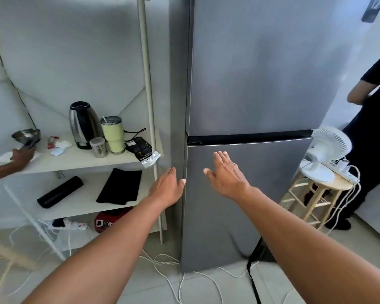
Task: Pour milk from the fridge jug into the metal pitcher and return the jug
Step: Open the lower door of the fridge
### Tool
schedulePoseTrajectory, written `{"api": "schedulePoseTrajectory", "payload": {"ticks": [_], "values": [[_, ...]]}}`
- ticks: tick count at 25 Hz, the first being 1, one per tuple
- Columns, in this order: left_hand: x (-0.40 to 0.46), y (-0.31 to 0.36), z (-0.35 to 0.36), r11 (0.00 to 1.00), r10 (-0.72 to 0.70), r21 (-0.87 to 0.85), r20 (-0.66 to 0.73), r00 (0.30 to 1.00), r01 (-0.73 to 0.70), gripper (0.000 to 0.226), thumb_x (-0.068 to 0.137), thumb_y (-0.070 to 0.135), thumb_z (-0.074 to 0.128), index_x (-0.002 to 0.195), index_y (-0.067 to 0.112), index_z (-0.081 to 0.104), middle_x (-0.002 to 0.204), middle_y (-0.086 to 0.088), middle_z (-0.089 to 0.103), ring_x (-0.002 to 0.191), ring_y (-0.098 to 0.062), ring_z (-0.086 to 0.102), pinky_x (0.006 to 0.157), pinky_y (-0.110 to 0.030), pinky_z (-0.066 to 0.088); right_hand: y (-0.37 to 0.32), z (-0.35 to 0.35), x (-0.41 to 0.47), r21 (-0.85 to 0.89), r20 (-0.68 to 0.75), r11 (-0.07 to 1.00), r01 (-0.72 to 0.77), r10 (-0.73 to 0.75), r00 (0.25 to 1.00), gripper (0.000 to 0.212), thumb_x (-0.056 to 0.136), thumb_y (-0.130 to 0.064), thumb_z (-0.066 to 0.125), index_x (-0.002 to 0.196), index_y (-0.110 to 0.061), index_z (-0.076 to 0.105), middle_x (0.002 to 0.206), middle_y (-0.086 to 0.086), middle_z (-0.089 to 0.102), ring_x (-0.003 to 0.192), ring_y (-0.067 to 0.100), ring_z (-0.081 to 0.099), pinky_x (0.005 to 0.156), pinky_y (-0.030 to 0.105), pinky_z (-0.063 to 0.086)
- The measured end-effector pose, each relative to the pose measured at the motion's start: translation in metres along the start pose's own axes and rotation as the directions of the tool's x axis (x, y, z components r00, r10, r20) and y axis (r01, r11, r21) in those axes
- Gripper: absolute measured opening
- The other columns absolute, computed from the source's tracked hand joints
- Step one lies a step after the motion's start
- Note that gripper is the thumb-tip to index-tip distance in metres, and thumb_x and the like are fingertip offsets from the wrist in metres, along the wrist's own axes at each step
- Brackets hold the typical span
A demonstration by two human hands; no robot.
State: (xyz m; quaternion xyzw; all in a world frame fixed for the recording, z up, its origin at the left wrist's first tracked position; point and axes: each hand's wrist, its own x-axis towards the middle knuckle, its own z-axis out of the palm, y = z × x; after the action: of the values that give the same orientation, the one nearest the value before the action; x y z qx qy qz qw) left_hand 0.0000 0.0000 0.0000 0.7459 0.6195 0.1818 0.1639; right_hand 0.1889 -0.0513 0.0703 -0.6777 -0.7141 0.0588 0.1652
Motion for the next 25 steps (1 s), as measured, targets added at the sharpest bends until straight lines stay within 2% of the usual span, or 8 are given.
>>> {"api": "schedulePoseTrajectory", "payload": {"ticks": [3,6,8,10,14,17,23,25], "values": [[0.027,-0.014,0.011,0.990,-0.078,-0.113,0.038,0.996,0.082,0.062,0.101,0.045,0.046,0.153,0.012,0.038,0.153,-0.011,0.051,0.140,-0.032,0.049,0.112,-0.047,0.043,-0.005,0.006,0.031,0.015,-0.022,1.000,-0.022,0.022,1.000,0.055,0.107,-0.035,0.044,0.150,-0.001,0.036,0.161,0.012,0.036,0.155,0.029,0.021,0.120,0.044,0.027],[0.048,-0.020,0.026,0.957,-0.103,-0.262,0.099,0.990,0.126,0.064,0.097,0.045,0.052,0.152,0.015,0.042,0.153,-0.007,0.052,0.140,-0.026,0.051,0.114,-0.045,0.042,-0.001,0.010,0.061,-0.007,-0.047,0.999,-0.033,0.033,0.998,0.053,0.108,-0.033,0.046,0.150,-0.002,0.039,0.161,0.012,0.040,0.158,0.028,0.020,0.122,0.041,0.025],[0.065,-0.016,0.032,0.931,-0.108,-0.342,0.073,0.992,0.126,0.062,0.096,0.043,0.057,0.150,0.014,0.046,0.148,-0.006,0.057,0.135,-0.024,0.055,0.112,-0.043,0.045,0.010,0.011,0.084,-0.037,-0.074,0.997,-0.069,0.066,0.995,0.051,0.107,-0.034,0.048,0.147,-0.003,0.044,0.155,0.013,0.047,0.153,0.031,0.029,0.119,0.040,0.028],[0.078,-0.011,0.037,0.901,-0.127,-0.409,0.067,0.990,0.143,0.060,0.094,0.043,0.061,0.145,0.014,0.050,0.141,-0.005,0.062,0.127,-0.023,0.061,0.108,-0.041,0.048,0.021,0.013,0.104,-0.078,-0.081,0.995,-0.065,0.058,0.995,0.050,0.105,-0.038,0.052,0.141,-0.004,0.051,0.143,0.014,0.056,0.141,0.033,0.044,0.113,0.039,0.034],[0.106,-0.003,0.040,0.902,-0.126,-0.411,0.037,0.991,0.130,0.040,0.087,0.043,0.065,0.120,0.021,0.068,0.117,0.000,0.073,0.109,-0.022,0.068,0.098,-0.039,0.054,0.037,0.030,0.122,-0.067,-0.130,0.997,-0.042,0.034,0.991,0.050,0.101,-0.044,0.057,0.136,-0.009,0.060,0.129,0.010,0.061,0.126,0.033,0.052,0.103,0.040,0.044],[0.120,0.001,0.042,0.854,-0.145,-0.500,0.037,0.989,0.144,0.023,0.083,0.038,0.071,0.102,0.026,0.072,0.102,0.008,0.075,0.097,-0.014,0.070,0.087,-0.029,0.054,0.046,0.040,0.131,-0.020,-0.201,0.999,-0.043,0.038,0.979,0.048,0.100,-0.043,0.060,0.135,-0.010,0.063,0.126,0.010,0.063,0.122,0.033,0.054,0.102,0.037,0.043],[0.120,-0.009,0.046,0.832,-0.130,-0.537,0.061,0.990,0.143,0.030,0.074,0.044,0.077,0.098,0.026,0.076,0.093,0.013,0.078,0.089,-0.005,0.072,0.081,-0.021,0.054,0.049,0.043,0.139,0.073,-0.232,0.996,-0.051,0.066,0.970,0.053,0.093,-0.053,0.066,0.123,-0.010,0.071,0.115,0.011,0.066,0.115,0.031,0.054,0.101,0.035,0.044],[0.116,-0.016,0.046,0.843,-0.166,-0.508,0.069,0.984,0.177,0.025,0.075,0.043,0.077,0.090,0.023,0.077,0.084,0.013,0.076,0.084,-0.007,0.071,0.072,-0.018,0.051,0.049,0.044,0.138,0.087,-0.243,0.995,-0.044,0.064,0.968,0.054,0.092,-0.054,0.067,0.122,-0.010,0.072,0.113,0.011,0.067,0.114,0.031,0.055,0.100,0.035,0.044]]}}
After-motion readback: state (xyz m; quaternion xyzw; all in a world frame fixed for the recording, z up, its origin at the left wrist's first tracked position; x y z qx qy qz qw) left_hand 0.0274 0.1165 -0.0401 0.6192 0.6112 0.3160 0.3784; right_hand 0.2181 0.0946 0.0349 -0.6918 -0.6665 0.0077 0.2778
